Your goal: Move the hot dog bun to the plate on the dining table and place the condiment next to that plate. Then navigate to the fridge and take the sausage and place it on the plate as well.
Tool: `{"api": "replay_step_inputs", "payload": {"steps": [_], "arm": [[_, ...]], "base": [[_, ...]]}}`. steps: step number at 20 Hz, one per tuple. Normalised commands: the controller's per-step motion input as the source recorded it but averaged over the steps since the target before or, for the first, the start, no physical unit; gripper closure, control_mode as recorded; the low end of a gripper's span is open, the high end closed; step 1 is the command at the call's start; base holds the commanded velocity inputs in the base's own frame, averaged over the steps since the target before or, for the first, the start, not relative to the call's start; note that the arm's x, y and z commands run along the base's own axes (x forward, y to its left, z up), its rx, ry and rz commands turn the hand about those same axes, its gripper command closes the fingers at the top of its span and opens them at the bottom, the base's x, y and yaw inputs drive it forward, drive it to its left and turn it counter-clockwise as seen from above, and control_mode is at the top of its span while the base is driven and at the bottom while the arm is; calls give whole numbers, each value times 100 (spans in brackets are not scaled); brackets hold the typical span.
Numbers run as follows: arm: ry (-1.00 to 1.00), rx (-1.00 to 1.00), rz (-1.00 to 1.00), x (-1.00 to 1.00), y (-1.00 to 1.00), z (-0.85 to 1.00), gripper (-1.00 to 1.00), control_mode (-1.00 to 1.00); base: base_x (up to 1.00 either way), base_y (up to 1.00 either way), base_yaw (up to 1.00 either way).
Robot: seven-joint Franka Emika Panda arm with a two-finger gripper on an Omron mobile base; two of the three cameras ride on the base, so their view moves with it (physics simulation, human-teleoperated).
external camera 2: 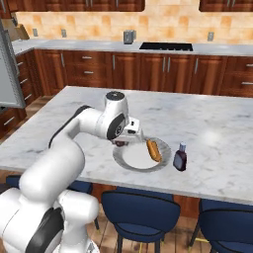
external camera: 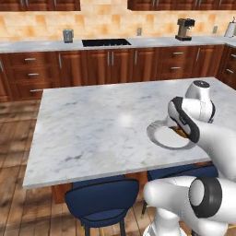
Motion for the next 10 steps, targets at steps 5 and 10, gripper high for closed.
{"api": "replay_step_inputs", "payload": {"steps": [5,10], "arm": [[0,0,-5,15,-9,-75,100,-100],[0,0,-5,56,0,-56,100,-100]], "base": [[0,0,0],[0,0,0]]}}
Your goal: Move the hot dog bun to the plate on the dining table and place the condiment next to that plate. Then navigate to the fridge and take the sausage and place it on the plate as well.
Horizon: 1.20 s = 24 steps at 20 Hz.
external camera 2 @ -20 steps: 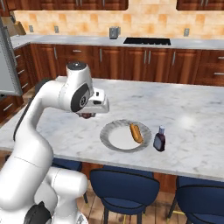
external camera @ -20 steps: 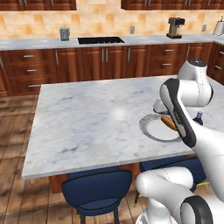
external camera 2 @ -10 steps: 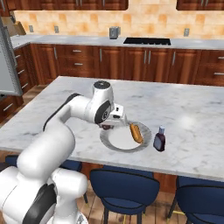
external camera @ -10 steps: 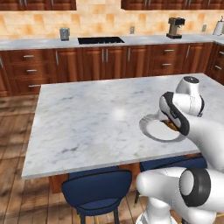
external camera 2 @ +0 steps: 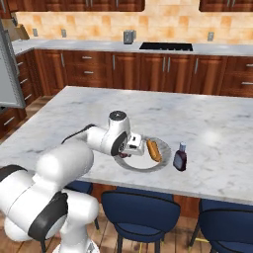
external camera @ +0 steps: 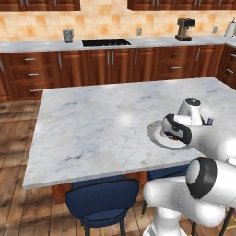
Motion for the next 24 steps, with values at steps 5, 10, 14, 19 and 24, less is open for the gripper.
{"api": "replay_step_inputs", "payload": {"steps": [5,10,14,19,24], "arm": [[-11,0,-5,54,-21,-25,100,-100],[0,0,-4,23,-32,-36,100,-100],[0,0,-3,16,-2,-25,100,-100],[0,0,-3,3,0,-9,-100,-100],[-6,0,-1,-9,0,21,-100,-100]], "base": [[0,0,0],[0,0,0],[0,0,0],[0,0,0],[0,0,0]]}}
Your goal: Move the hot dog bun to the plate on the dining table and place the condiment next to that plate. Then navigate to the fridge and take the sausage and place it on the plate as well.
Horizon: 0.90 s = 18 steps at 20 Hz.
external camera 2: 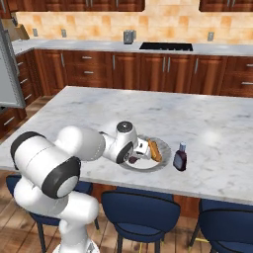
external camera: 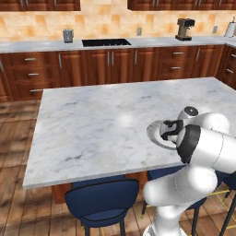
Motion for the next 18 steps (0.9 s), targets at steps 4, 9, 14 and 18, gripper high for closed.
{"api": "replay_step_inputs", "payload": {"steps": [4,9,14,18], "arm": [[-7,0,0,-29,0,77,-100,-100],[1,0,0,-62,18,89,-100,-100],[7,0,0,-100,27,73,-100,-100],[9,0,0,-100,49,50,-100,-100]], "base": [[0,0,0],[0,0,0],[0,0,0],[0,0,0]]}}
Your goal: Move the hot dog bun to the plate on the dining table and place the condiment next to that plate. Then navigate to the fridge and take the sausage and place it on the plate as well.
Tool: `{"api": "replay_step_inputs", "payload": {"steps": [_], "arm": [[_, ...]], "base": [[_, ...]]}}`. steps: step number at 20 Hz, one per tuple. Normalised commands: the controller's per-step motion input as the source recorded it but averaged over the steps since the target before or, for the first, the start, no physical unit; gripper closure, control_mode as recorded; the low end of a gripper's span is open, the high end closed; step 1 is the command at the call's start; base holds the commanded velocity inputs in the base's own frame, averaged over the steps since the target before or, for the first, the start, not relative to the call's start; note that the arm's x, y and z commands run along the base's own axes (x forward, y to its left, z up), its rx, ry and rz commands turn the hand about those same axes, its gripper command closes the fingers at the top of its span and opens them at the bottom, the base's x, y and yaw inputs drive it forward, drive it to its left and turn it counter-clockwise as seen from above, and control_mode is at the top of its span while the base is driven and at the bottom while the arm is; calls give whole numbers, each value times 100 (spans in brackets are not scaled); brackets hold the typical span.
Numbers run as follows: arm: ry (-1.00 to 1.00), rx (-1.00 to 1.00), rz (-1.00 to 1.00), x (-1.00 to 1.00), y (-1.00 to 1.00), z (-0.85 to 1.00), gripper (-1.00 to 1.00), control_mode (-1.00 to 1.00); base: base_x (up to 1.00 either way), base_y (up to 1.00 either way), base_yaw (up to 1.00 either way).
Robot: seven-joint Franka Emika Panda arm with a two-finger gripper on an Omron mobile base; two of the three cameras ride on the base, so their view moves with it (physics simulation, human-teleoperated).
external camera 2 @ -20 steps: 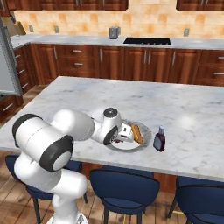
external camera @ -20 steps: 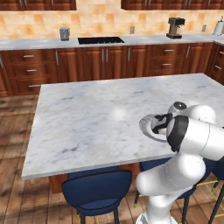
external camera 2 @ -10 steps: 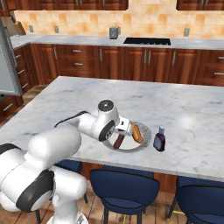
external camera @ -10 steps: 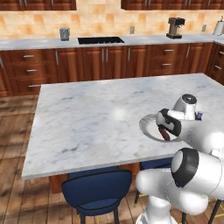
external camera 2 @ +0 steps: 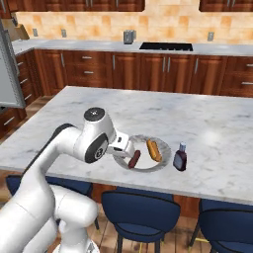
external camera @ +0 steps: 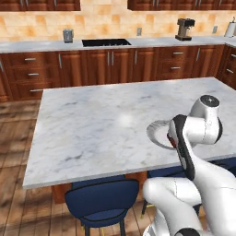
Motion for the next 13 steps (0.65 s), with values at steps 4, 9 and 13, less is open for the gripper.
{"api": "replay_step_inputs", "payload": {"steps": [4,9,13], "arm": [[16,0,4,-100,94,19,-100,-100],[17,0,8,-84,99,2,-100,-100],[2,-1,5,-56,76,0,-100,-100]], "base": [[0,0,0],[0,0,0],[0,0,0]]}}
